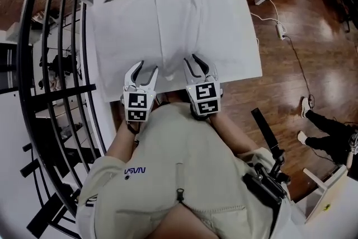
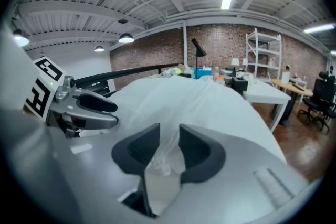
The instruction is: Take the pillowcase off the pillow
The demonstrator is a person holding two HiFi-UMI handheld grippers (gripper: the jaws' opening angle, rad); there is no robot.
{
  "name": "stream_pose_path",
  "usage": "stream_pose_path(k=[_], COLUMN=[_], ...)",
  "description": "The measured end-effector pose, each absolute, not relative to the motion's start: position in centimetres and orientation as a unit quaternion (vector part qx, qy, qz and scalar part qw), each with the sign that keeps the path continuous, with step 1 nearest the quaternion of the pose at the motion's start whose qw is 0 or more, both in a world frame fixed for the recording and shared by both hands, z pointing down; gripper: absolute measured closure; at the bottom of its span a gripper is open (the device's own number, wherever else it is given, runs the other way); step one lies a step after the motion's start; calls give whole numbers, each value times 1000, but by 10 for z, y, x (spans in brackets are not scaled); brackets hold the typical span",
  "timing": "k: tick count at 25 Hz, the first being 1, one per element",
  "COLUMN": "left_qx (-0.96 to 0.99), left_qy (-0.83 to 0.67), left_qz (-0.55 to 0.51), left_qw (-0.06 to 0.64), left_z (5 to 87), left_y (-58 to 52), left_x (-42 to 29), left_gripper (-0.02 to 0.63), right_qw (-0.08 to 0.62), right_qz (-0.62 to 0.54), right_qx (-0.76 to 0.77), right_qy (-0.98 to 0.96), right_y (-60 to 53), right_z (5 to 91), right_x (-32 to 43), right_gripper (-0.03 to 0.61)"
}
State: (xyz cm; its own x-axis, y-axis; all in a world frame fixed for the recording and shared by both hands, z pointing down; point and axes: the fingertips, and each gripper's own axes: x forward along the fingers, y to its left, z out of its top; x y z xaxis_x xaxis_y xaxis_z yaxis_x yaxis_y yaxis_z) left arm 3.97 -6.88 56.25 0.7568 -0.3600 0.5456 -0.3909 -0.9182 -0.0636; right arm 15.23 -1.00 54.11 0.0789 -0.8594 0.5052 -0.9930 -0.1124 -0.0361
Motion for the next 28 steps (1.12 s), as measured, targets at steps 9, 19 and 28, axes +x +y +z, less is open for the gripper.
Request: stream_pose_path(k=[9, 19, 28], left_qx=[930, 926, 940], left_qy=[-167, -188, -238], left_qz=[328, 324, 245], left_qw=[-14, -40, 2], left_z=[602, 592, 526], left_y=[-63, -65, -106], left_x=[43, 45, 37], left_gripper=[362, 572, 592], right_qw=[203, 208, 208], right_qz=[313, 281, 223], right_qx=[674, 706, 757], right_qy=[-638, -616, -577], right_y=[6, -18, 1], right_z=[601, 605, 568], right_x=[114, 129, 166], right_gripper=[399, 520, 571])
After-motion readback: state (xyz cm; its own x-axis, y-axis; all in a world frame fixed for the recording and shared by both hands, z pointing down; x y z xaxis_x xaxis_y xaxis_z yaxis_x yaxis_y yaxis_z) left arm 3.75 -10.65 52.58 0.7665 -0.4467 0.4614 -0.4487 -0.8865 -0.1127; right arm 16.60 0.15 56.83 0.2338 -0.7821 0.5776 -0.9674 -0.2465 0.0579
